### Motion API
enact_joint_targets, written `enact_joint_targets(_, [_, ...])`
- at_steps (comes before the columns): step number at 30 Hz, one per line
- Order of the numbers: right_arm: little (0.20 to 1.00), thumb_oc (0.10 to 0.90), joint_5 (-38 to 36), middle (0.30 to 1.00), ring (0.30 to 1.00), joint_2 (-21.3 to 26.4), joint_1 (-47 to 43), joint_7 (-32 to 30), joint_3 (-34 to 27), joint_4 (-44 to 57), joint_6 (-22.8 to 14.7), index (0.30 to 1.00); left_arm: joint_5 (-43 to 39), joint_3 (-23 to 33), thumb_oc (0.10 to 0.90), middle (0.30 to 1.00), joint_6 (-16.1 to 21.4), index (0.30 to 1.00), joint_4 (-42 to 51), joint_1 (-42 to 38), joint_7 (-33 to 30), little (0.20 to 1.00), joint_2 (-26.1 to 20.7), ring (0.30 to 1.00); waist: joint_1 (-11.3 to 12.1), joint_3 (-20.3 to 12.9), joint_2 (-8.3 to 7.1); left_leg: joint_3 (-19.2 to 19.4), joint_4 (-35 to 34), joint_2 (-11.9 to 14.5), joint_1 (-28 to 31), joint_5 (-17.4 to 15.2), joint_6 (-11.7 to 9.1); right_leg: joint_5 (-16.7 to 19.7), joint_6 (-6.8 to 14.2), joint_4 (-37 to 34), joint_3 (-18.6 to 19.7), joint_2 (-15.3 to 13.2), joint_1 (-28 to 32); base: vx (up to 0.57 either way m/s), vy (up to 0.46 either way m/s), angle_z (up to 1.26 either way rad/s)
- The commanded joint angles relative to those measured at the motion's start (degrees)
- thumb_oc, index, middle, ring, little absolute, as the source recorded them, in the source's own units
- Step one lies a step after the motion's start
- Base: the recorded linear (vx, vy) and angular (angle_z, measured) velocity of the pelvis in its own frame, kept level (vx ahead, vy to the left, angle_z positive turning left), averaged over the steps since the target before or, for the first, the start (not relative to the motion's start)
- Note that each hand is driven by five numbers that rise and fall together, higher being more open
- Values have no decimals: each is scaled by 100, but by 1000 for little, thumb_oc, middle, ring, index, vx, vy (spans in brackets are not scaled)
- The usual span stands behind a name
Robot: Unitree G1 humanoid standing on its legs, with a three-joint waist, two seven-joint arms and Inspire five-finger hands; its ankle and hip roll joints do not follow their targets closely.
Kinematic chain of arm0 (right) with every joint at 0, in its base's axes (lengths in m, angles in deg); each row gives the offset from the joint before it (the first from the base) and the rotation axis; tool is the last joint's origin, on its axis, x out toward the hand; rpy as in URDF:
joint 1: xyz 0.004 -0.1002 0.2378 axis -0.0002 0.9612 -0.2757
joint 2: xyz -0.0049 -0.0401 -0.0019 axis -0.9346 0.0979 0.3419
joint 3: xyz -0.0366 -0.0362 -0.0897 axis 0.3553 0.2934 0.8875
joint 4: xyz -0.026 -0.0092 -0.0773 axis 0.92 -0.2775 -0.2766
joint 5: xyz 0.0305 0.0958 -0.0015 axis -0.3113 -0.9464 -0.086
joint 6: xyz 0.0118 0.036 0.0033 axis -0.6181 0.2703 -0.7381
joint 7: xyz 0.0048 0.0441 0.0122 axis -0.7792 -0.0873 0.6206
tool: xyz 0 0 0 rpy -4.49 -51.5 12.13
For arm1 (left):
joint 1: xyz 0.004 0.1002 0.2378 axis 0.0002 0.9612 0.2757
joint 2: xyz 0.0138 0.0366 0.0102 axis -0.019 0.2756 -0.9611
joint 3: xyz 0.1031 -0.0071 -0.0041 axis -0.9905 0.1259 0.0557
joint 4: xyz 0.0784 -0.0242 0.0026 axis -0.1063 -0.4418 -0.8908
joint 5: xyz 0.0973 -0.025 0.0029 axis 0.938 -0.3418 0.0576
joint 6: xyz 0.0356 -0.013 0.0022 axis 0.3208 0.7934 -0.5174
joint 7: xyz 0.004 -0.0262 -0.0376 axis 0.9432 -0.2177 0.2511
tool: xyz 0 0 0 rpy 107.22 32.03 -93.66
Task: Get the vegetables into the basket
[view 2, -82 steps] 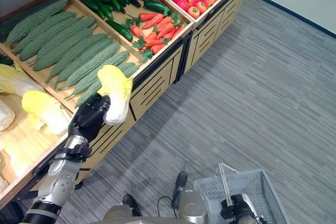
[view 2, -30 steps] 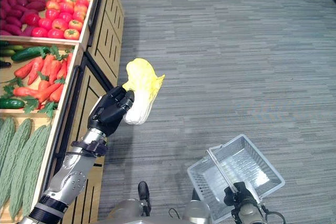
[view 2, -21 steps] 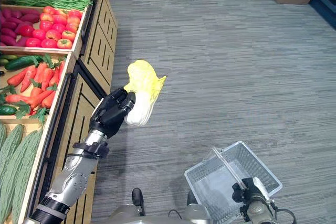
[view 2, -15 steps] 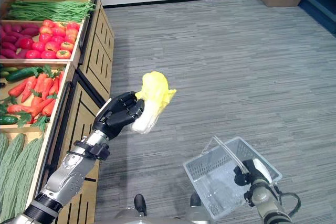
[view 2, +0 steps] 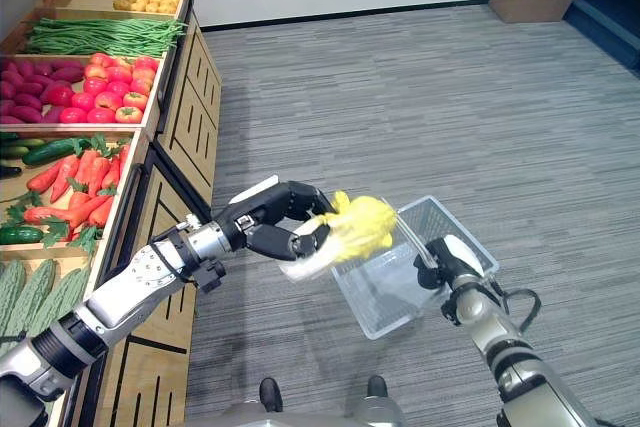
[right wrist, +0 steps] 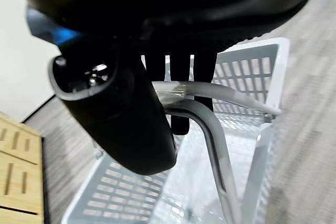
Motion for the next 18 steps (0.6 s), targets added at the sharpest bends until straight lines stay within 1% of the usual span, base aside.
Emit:
enact_joint_targets(1, [300,400,-467,300,300,378,-1056,-272,80,604,-596,300,591,-1,400,300,909,300,146,-888,-262,300,42,300,28,-287,-195,-294,5,29,239,-431,-287,-340,287,2,-156,-97,1,0,0,0])
enact_joint_targets(3, [300,400,-540,300,300,370,-1081,-232,105,754,-622,300,692,-25,400,300,926,300,21,-900,-320,300,102,300,24,-286,-194,-287,5,26,248,-434,-290,-342,289,2,-149,-97,5,0,0,0])
enact_joint_targets(4, [300,400,-595,300,300,389,-1110,-182,153,913,-649,300,976,-50,400,300,928,300,-264,-868,-436,300,203,300,5,-291,-195,-272,5,30,255,-439,-292,-343,288,2,-146,-97,6,0,0,0])
enact_joint_targets(5, [300,400,-597,300,300,395,-1106,-180,152,916,-646,300,988,-59,400,300,938,300,-280,-874,-444,300,217,300,7,-292,-190,-272,5,30,255,-440,-292,-344,289,2,-147,-97,7,0,0,0])
enact_joint_targets(8, [300,400,-701,300,300,407,-1138,-109,180,1174,-687,300,1622,-131,400,300,950,300,-722,-898,-692,300,337,300,-13,-299,-190,-257,5,35,272,-445,-292,-356,283,2,-136,-92,20,17,0,-4])
enact_joint_targets(9, [300,400,-723,300,300,395,-1162,-80,215,1280,-717,300,1953,-205,400,300,945,300,-907,-935,-757,300,364,300,-30,-314,-194,-250,5,41,279,-451,-293,-362,286,2,-121,-85,23,0,0,0])
enact_joint_targets(10, [300,400,-727,300,300,400,-1154,-75,213,1325,-723,300,2073,-226,400,300,949,300,-986,-943,-816,300,397,300,-27,-316,-193,-247,5,42,285,-454,-294,-364,286,2,-119,-84,24,0,0,0])
enact_joint_targets(11, [300,400,-764,300,300,392,-1142,-43,227,1529,-771,300,2592,-220,400,300,933,300,-1348,-943,-992,300,485,300,-60,-326,-198,-231,5,48,298,-466,-298,-369,287,2,-104,-74,21,0,0,0])
enact_joint_targets(12, [300,400,-764,300,300,399,-1135,-42,224,1536,-767,300,2609,-229,400,300,945,300,-1368,-947,-1006,300,503,300,-56,-328,-194,-231,5,49,298,-467,-298,-369,287,2,-103,-74,21,0,0,0])
enact_joint_targets(13, [300,400,-863,300,300,356,-1105,11,226,1760,-829,300,3308,-298,400,300,971,300,-1693,-1064,-1130,300,556,300,-100,-343,-194,-209,5,57,305,-474,-305,-373,291,2,-87,-63,18,10,-4,-4])
enact_joint_targets(16, [300,400,-973,300,300,346,-1038,62,227,2066,-921,300,4286,-379,400,300,1023,300,-2160,-1209,-1406,300,681,300,-139,-350,-195,-194,5,73,322,-477,-316,-384,291,2,-69,-55,21,14,-6,-8])
enact_joint_targets(18, [300,400,-1039,300,300,319,-1002,95,269,2312,-1022,300,5075,-567,400,300,1041,300,-2484,-1437,-1768,300,717,300,-185,-368,-195,-177,5,86,341,-489,-320,-395,293,2,-55,-49,28,9,-4,-2])
